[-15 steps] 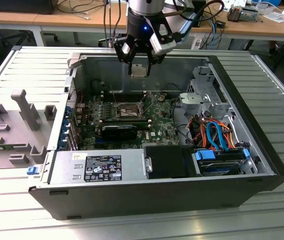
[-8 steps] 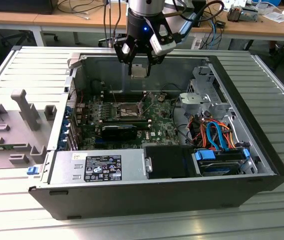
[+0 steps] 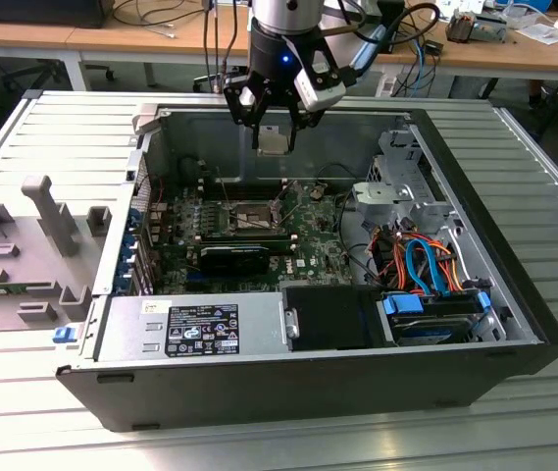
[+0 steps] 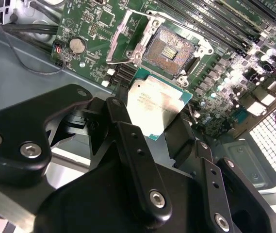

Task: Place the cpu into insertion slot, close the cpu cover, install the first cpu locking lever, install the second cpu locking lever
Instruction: 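Place the cpu into insertion slot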

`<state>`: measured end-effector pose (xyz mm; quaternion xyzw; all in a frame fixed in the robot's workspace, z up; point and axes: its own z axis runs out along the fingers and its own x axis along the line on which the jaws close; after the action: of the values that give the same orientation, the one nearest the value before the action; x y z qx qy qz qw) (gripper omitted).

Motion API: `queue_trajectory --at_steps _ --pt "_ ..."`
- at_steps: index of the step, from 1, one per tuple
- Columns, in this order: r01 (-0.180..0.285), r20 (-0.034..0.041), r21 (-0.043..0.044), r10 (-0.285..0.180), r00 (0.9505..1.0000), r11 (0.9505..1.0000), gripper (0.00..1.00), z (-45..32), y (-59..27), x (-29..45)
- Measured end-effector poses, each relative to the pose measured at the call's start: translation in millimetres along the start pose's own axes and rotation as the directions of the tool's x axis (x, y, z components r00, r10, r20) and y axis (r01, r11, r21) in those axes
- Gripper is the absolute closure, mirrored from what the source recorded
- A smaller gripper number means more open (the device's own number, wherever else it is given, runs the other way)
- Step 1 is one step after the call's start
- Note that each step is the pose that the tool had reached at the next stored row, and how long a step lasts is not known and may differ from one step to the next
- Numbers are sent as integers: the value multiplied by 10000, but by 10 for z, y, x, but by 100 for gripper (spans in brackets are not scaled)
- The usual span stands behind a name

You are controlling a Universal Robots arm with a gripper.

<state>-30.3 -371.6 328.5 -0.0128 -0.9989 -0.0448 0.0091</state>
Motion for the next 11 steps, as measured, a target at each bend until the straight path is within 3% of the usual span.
queue_trajectory --at_steps 11 --pt "0 0 0 0 10000 10000 45 20 -54 -2"
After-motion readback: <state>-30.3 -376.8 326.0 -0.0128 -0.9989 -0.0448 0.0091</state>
